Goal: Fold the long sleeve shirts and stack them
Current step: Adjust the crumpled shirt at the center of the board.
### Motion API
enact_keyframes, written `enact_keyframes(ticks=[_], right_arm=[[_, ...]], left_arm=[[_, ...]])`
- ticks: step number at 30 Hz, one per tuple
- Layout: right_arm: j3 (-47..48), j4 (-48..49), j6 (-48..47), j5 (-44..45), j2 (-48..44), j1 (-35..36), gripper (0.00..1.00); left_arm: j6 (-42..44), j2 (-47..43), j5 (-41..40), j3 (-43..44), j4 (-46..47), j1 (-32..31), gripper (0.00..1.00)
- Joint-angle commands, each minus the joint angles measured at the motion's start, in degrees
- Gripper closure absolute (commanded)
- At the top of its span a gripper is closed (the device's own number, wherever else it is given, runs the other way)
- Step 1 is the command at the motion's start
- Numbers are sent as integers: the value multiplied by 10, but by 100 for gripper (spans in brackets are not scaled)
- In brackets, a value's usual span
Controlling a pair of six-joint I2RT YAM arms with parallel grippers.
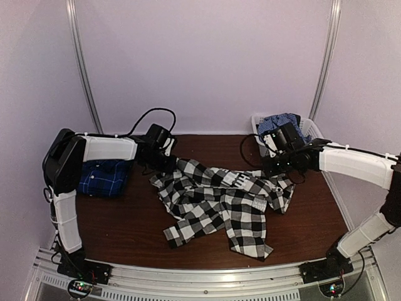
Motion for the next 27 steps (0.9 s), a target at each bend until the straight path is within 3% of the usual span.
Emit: enact_keyframes(ticks=[1, 8, 16, 22, 24, 27], right_arm=[[-50, 43, 5, -104, -49, 49, 48], [-114, 65, 36, -124, -22, 87, 52], [-123, 66, 19, -132, 18, 98, 43], [-113, 61, 5, -119, 65, 97, 44], [-106, 55, 2, -110, 78, 97, 48], [-95, 45, 1, -99, 83, 98, 63]], left_arm=[[1, -28, 18, -4, 27, -1, 91], [4, -61, 25, -27, 34, -1, 91], [7, -79, 37, -37, 35, -1, 91], [8, -81, 41, -40, 34, -1, 90], [9, -83, 42, -39, 32, -1, 90], [14, -84, 41, -41, 30, -1, 90]])
